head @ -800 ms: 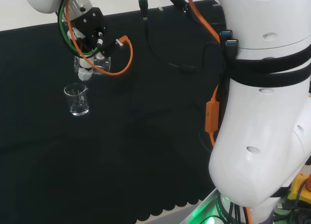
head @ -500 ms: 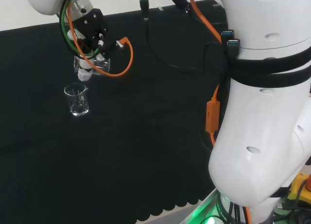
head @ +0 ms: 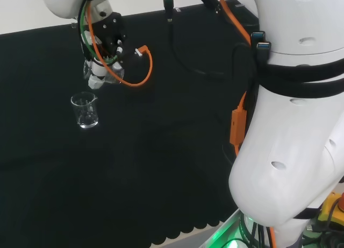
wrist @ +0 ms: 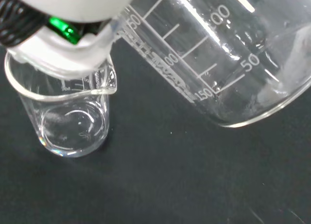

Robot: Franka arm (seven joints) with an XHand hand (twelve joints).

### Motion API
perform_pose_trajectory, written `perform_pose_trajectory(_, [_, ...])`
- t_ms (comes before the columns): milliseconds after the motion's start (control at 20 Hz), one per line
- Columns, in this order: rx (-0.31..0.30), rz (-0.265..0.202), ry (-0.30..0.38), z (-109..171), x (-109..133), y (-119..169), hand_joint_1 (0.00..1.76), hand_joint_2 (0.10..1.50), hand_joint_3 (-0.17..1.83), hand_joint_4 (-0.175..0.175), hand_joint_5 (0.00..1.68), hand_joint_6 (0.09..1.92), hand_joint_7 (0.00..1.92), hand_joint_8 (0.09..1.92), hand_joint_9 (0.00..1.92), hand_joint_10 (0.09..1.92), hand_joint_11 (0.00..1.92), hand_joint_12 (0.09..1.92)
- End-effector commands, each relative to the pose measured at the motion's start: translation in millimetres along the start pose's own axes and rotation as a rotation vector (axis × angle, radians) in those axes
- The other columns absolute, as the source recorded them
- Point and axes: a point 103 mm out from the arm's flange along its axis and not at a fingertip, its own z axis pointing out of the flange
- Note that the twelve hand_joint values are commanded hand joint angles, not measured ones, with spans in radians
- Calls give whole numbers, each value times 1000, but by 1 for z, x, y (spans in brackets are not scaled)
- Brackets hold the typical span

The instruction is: Place the beaker back on the table.

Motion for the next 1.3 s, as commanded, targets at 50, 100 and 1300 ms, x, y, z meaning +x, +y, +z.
perform_pose_trajectory(50, [-34,-13,56,6,-10,3,1146,667,553,175,1417,359,1762,87,1660,87,1305,774])
perform_pose_trajectory(100, [-39,-14,65,8,-11,5,1146,667,553,175,1417,359,1762,87,1660,87,1305,774])
perform_pose_trajectory(1300, [-155,3,344,61,-51,16,1145,668,554,175,1417,359,1760,87,1657,87,1298,775])
